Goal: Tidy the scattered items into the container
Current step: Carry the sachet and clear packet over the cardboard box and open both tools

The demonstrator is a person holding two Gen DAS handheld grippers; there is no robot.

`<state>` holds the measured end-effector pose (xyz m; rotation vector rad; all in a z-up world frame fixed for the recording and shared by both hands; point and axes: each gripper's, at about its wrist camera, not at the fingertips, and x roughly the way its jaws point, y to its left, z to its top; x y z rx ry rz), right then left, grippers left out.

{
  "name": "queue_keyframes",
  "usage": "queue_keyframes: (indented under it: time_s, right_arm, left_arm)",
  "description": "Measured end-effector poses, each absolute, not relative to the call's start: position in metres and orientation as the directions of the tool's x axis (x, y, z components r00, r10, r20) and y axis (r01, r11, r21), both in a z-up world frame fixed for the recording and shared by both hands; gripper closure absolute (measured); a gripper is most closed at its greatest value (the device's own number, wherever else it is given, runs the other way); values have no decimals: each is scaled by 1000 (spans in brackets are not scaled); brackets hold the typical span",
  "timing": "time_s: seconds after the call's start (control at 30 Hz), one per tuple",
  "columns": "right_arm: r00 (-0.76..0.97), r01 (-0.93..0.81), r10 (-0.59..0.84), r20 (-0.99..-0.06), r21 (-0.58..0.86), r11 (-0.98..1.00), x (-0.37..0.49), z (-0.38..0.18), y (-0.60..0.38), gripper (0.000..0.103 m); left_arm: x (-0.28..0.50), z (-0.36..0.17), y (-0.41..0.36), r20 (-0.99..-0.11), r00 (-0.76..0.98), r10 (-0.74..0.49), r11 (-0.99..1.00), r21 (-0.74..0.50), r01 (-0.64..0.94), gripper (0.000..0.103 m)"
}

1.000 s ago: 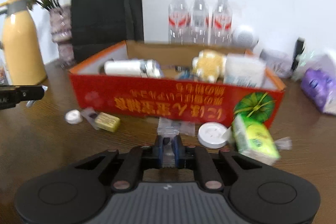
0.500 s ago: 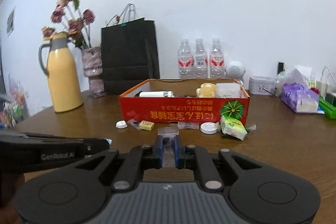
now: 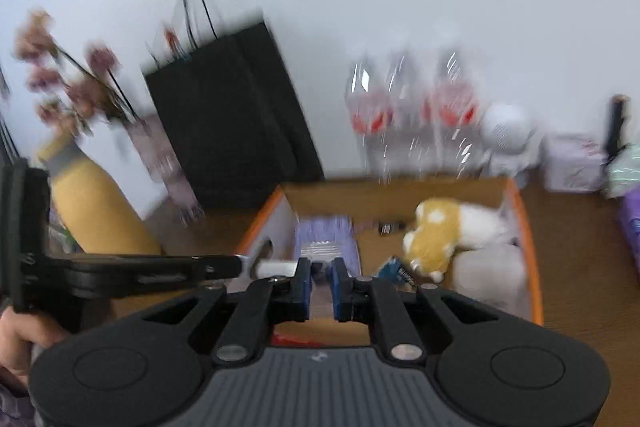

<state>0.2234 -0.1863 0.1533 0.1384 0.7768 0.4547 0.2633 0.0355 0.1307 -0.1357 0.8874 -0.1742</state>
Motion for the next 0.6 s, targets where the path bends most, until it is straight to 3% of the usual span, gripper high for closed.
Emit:
queue_keyframes:
  time_s: [0.17, 0.2, 0.23, 0.27, 0.33, 0.4, 0.43, 0.6]
  right_arm:
    - [417, -239, 345, -841, 265, 934, 305, 100, -160, 94]
    - [388, -223, 337, -858, 268, 937, 313, 91, -157, 90]
    - [358, -200, 328, -874, 272, 941, 319, 82, -156, 83]
    - [329, -184, 314, -891, 266, 946, 320, 76, -156, 76]
    - [299, -151, 279, -913, 244, 958, 323, 68, -158, 56]
    - [278, -126, 269, -922, 242, 962, 323, 66, -162, 39]
    - [268, -114, 276, -923, 254, 961, 323, 66, -165, 37]
    - [272, -114, 272, -923, 250, 962, 311, 86, -178, 17]
  left_arm:
    - [298, 89, 23, -855, 496, -151, 989, -129, 79, 89]
    - [298, 86, 20, -865, 486, -127, 992, -104, 74, 72]
    - [298, 85, 16, -867, 488, -100, 994, -71, 78, 35]
    - [296, 86, 11, -856, 510, -83, 995, -39, 96, 26]
    - [295, 87, 8, -846, 530, -66, 993, -5, 115, 18]
    - [300, 87, 12, -861, 496, -110, 992, -64, 109, 4]
    - [302, 87, 15, -867, 483, -123, 991, -84, 102, 0]
    - [298, 92, 24, -888, 424, -177, 984, -150, 96, 0]
